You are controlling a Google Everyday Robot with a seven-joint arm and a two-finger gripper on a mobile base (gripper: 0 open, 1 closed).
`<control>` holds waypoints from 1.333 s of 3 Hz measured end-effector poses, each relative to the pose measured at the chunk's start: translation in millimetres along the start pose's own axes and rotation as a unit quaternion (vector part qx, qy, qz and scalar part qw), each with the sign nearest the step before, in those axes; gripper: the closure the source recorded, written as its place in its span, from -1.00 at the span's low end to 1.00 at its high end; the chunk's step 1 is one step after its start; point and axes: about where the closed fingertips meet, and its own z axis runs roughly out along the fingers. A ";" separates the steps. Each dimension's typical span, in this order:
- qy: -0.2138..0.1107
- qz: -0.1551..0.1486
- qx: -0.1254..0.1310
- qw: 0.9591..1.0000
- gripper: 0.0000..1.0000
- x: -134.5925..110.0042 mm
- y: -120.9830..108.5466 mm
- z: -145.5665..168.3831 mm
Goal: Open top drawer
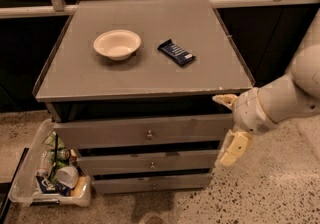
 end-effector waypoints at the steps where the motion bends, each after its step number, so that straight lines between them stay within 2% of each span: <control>1: -0.051 -0.019 0.017 0.998 -1.00 8.0 -5.8 21.9; 2: -0.093 -0.038 0.034 0.994 -1.00 11.4 -13.5 41.4; 3: -0.094 -0.053 0.048 0.993 -1.00 12.5 -22.5 60.6; 4: -0.057 -0.058 0.065 0.995 -1.00 19.2 -35.2 82.8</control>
Offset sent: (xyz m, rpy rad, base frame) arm 0.0339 0.0155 -0.0582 0.2493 -0.2103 0.0567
